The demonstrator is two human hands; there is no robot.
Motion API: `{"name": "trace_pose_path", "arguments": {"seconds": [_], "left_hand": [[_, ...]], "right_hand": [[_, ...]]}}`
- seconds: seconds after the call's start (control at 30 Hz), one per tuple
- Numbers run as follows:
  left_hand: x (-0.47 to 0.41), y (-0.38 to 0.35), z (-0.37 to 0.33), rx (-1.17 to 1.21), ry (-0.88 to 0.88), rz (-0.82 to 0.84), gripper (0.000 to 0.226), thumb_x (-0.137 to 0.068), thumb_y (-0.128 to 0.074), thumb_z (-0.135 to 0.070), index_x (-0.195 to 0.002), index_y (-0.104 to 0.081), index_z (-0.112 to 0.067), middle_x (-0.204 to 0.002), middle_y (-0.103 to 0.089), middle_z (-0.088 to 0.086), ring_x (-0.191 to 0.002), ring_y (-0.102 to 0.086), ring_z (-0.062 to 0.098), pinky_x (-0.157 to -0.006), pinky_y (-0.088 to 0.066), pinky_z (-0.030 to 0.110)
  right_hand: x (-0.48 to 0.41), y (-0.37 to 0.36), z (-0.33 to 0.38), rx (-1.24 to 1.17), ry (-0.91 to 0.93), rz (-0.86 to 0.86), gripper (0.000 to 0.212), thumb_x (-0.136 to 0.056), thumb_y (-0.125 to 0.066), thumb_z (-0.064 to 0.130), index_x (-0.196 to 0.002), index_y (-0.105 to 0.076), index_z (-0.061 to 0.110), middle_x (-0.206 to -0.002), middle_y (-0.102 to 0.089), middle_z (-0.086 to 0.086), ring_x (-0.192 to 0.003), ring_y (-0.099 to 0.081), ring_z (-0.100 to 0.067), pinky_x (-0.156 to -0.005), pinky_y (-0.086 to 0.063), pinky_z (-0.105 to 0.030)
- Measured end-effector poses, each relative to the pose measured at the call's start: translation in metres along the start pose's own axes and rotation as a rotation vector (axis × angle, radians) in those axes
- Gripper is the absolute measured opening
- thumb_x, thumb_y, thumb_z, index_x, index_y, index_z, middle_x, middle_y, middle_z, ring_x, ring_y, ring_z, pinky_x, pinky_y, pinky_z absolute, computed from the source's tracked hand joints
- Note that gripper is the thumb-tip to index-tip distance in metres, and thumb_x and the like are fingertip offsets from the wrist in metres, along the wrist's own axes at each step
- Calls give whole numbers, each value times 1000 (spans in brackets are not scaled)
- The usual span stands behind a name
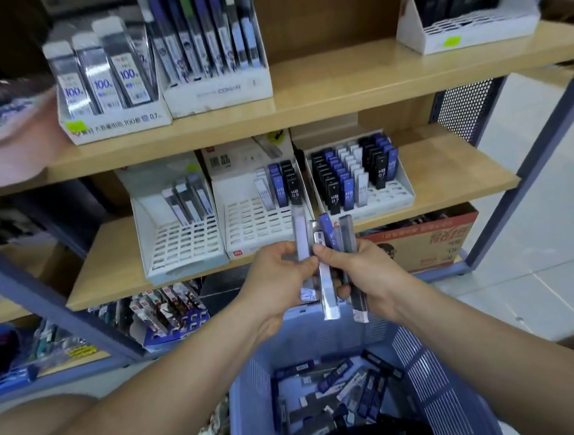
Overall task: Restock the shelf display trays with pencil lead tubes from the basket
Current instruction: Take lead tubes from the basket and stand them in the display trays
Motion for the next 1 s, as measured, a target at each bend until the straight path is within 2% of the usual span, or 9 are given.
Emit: {"name": "trace_pose_path", "arguments": {"seconds": [0.07, 0.13, 0.2, 0.3, 0.43, 0.53, 0.7, 0.9, 1.0], "left_hand": [[-6, 4, -10, 23, 4, -2, 8, -94, -58, -13, -101, -62, -14, -88, -71, 11, -75, -69, 22, -75, -59, 46], [-14, 13, -22, -58, -35, 7, 11, -96, -56, -18, -105, -61, -21, -85, -70, 11, -74, -69, 21, -66, -60, 37], [-25, 25, -35, -203, -145, 4, 20, -94, -59, -16, -109, -65, -28, -81, -69, 4, -71, -65, 13, -68, -58, 31], [-40, 36, -51, -378, -306, -33, 30, -87, -67, -11, -96, -71, -39, -84, -71, -6, -76, -61, 11, -74, -51, 25], [-53, 42, -66, -519, -520, -108, 28, -86, -66, -6, -101, -74, -29, -89, -68, -6, -79, -59, 6, -68, -44, 12], [-60, 48, -67, -657, -694, -165, 32, -85, -66, -1, -105, -73, -26, -91, -65, -7, -87, -57, 11, -77, -44, 17], [-63, 48, -66, -833, -959, -232, 31, -80, -68, 2, -101, -75, -19, -94, -66, -3, -94, -50, 9, -83, -35, 9], [-70, 50, -74, -763, -710, -304, 51, -81, -61, 9, -116, -67, -28, -131, -50, -1, -122, -46, 13, -106, -38, 28], [-73, 59, -78, -283, -403, -183, 53, -82, -56, 13, -118, -57, -27, -114, -61, -1, -106, -62, 16, -92, -53, 42]], "right_hand": [[-3, 3, 11, 35, 2, -12, 17, -91, -67, 25, -97, -69, 9, -78, -70, -8, -60, -59, -17, -42, -39, -22], [-9, 10, 22, 29, -41, -46, 20, -93, -65, 26, -101, -66, 8, -78, -72, -6, -53, -59, -13, -44, -42, -22], [-17, 18, 36, 3, -75, -60, 20, -92, -65, 26, -102, -63, 9, -71, -72, -3, -49, -60, -11, -48, -43, -23], [-28, 24, 55, 10, -98, 11, 20, -93, -64, 22, -105, -64, 7, -73, -73, -5, -58, -64, -14, -56, -42, -26], [-39, 22, 64, 13, -152, 174, 19, -96, -58, 25, -99, -65, 7, -76, -70, -7, -63, -66, -16, -35, -39, -17], [-48, 23, 64, -1, -149, 270, 32, -86, -67, 40, -99, -65, 11, -80, -68, -6, -68, -64, -16, -36, -39, -16], [-54, 17, 67, 105, -86, 397, 27, -74, -74, 18, -98, -67, 8, -77, -68, -8, -64, -62, -13, -39, -35, -15], [-61, -1, 69, 225, -20, 374, 23, -72, -78, 9, -91, -69, 16, -77, -73, -4, -66, -62, -14, -42, -36, -17], [-64, -6, 73, 333, 65, 278, 23, -76, -79, 6, -89, -65, 17, -72, -72, 3, -70, -59, -19, -44, -37, -22]]}}
Point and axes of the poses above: each hand's wrist, its own x-axis away from the middle knuckle, its own y-axis out of the back of the hand, z = x × y, the point moved 4 cm from there along -x, towards the middle knuckle
